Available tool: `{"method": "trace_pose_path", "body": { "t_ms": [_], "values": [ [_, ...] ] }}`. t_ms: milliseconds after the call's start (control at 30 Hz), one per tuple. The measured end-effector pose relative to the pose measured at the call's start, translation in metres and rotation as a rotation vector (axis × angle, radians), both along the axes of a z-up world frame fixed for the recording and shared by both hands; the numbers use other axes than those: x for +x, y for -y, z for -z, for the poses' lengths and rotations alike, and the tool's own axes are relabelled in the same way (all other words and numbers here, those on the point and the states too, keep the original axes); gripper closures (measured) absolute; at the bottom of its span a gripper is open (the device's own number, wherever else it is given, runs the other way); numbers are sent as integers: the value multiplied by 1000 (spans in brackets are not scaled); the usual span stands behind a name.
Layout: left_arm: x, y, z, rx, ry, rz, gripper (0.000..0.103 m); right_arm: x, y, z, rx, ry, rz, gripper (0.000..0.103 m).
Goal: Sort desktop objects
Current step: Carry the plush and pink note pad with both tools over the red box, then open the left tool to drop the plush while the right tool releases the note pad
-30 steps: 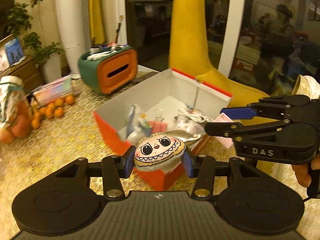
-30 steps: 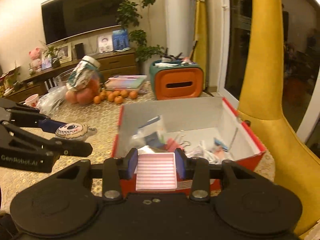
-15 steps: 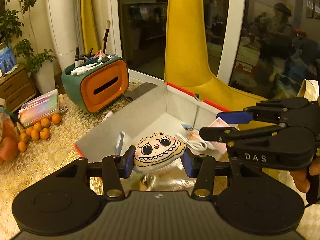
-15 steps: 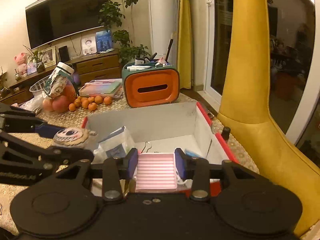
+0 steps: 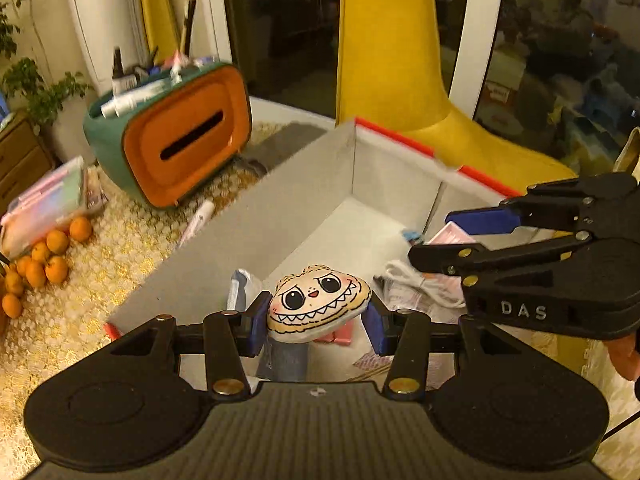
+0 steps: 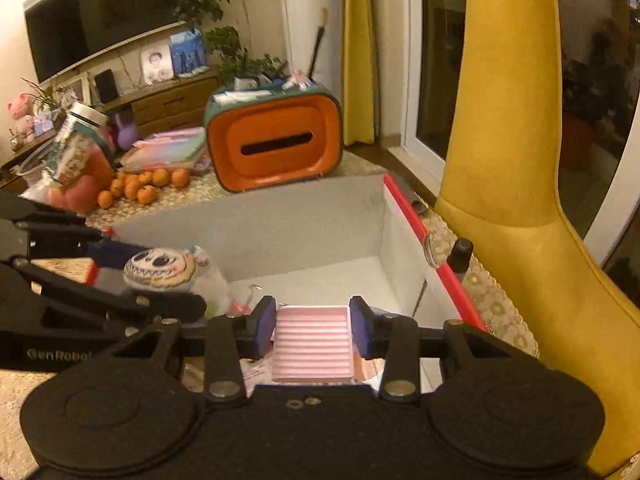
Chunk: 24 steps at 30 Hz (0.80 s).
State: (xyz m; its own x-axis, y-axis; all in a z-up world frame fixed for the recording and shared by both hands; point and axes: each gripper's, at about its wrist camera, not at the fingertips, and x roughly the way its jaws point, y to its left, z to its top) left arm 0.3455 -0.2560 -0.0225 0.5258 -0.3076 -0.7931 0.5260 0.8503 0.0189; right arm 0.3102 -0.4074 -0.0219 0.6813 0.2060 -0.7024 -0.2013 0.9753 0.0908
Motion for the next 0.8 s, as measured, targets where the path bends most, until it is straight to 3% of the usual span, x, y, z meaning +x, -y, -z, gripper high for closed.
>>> {"method": "trace_pose_path", "body": {
  "t_ms": [100,400,567,700,800],
  "values": [
    [8,2,11,37,-8,2,56,6,1,10,-3,-30,0,64],
    [27,4,38,57,-121,1,55,4,-2,26,-30,-55,-26,64],
    [26,5,47,77,-143,19,55,3,-2,31,-36,-65,-32,64],
    [23,3,45,49,-145,13,53,2,-2,30,-31,-73,-31,62],
    [20,-1,41,15,-149,-14,44,0,0,28,-17,-73,-28,56]
  ]
}}
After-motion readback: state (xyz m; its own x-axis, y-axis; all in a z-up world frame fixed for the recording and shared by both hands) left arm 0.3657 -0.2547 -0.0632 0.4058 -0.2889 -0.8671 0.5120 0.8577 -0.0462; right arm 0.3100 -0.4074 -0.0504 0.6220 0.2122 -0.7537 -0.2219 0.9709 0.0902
